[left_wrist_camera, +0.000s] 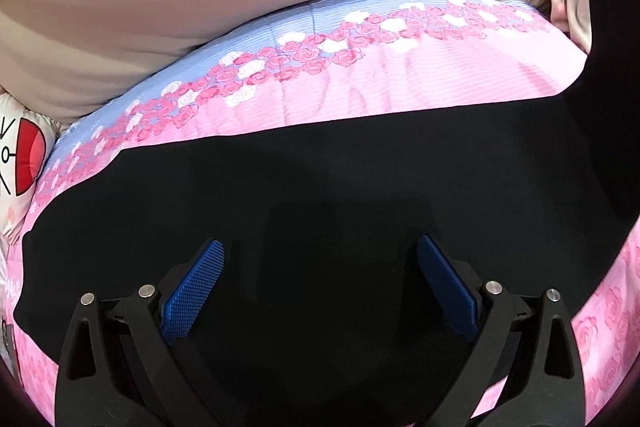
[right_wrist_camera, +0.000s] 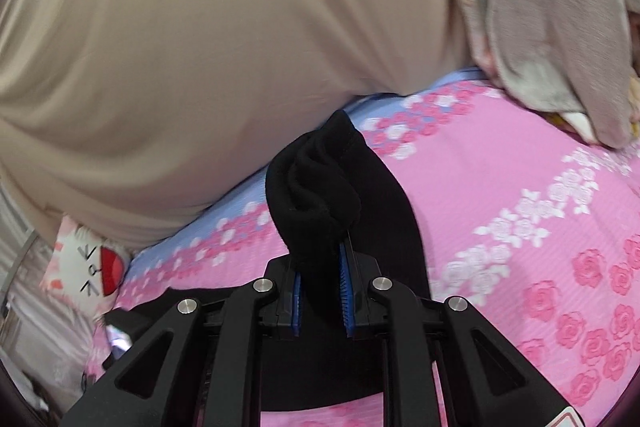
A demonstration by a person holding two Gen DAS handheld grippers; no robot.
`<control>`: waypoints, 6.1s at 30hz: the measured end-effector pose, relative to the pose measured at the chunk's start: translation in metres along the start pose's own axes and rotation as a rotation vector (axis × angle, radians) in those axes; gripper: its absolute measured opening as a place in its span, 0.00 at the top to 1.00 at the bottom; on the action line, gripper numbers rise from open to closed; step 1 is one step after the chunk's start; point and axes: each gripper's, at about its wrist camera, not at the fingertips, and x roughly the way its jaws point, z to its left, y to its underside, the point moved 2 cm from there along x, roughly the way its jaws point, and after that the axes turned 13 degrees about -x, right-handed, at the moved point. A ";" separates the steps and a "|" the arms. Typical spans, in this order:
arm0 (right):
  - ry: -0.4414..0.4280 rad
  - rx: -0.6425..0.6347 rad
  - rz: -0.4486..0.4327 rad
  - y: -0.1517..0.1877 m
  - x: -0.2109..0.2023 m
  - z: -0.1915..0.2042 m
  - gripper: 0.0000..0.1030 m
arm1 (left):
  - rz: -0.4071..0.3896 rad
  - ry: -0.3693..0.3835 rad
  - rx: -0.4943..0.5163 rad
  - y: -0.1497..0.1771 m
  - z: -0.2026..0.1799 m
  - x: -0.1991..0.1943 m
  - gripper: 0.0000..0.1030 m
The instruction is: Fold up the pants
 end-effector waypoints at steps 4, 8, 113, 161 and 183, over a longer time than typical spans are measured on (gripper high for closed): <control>-0.102 -0.069 0.025 -0.004 0.010 0.052 0.86 | -0.002 0.013 -0.002 0.001 0.003 0.002 0.06; -0.198 -0.118 0.069 -0.004 0.030 0.096 0.86 | -0.011 0.023 -0.012 0.000 0.014 -0.004 0.07; -0.134 -0.135 0.318 0.132 0.116 0.128 0.76 | 0.018 -0.293 -0.855 0.078 0.421 -0.019 0.05; -0.402 -0.738 0.334 0.141 0.155 0.334 0.88 | -0.025 -0.255 -0.889 0.095 0.429 -0.043 0.05; -0.233 -0.274 0.229 0.119 0.097 0.195 0.32 | -0.120 -0.236 -0.837 0.060 0.416 -0.039 0.77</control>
